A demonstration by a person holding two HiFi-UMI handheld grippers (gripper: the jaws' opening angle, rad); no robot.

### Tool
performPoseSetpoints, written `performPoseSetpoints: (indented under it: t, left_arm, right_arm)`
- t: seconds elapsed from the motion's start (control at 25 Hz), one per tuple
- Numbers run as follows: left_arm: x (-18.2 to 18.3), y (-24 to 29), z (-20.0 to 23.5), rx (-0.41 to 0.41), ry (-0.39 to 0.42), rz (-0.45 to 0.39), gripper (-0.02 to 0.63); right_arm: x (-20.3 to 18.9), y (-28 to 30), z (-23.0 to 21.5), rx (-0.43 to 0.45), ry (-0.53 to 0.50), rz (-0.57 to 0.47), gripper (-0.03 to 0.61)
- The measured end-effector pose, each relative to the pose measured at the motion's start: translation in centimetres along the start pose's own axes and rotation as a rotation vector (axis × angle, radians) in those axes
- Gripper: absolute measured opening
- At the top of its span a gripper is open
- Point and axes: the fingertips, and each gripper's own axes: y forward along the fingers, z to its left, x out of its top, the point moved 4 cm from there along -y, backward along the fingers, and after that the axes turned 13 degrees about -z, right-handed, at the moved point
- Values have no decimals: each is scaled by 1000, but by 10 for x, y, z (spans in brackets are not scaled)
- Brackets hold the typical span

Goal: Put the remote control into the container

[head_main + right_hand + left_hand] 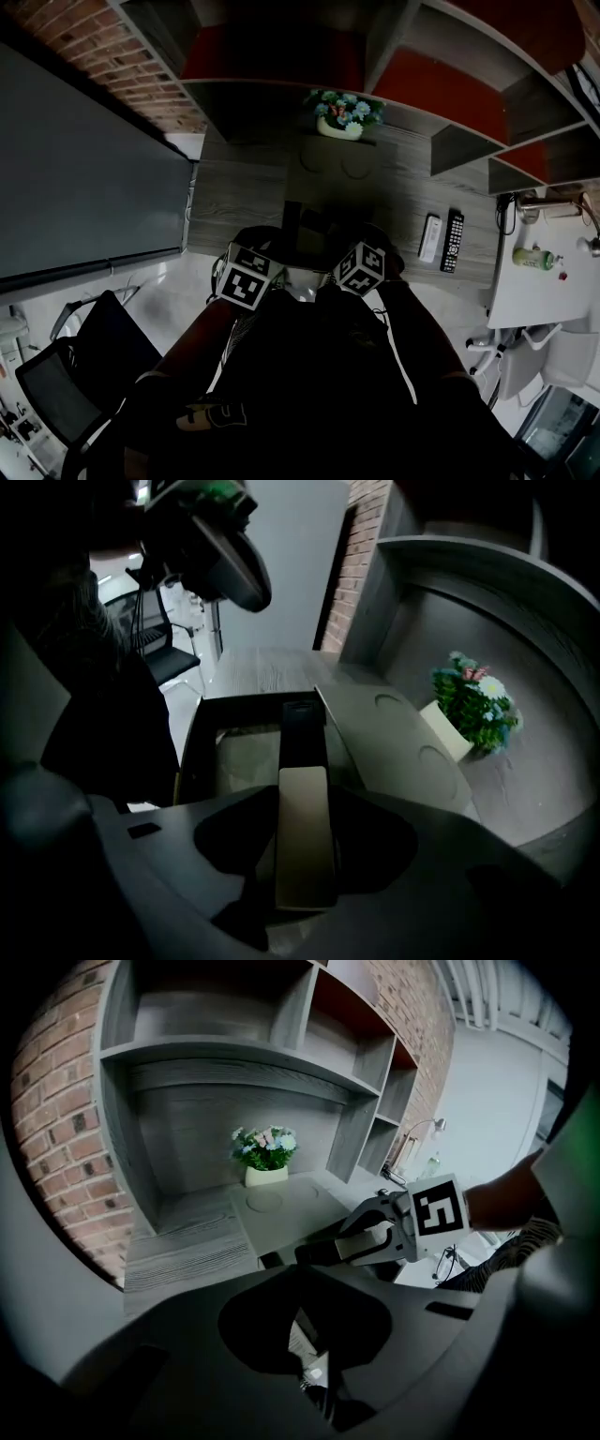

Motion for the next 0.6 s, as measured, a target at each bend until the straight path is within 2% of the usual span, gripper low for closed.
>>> performPoseSetpoints:
  t: [0.32, 0.44, 0.6]
  left_arm:
    - [-18, -18, 12, 36, -47, 8, 6]
    - [-15, -21, 14, 40, -51, 4, 6]
    - [-14, -19, 15, 28, -47, 2, 6]
  right_arm:
    - [-6, 28, -4, -53, -237, 110, 184]
    - [-10, 31, -8, -98, -277, 129, 184]
    - [-8, 30, -10, -158, -277, 126, 184]
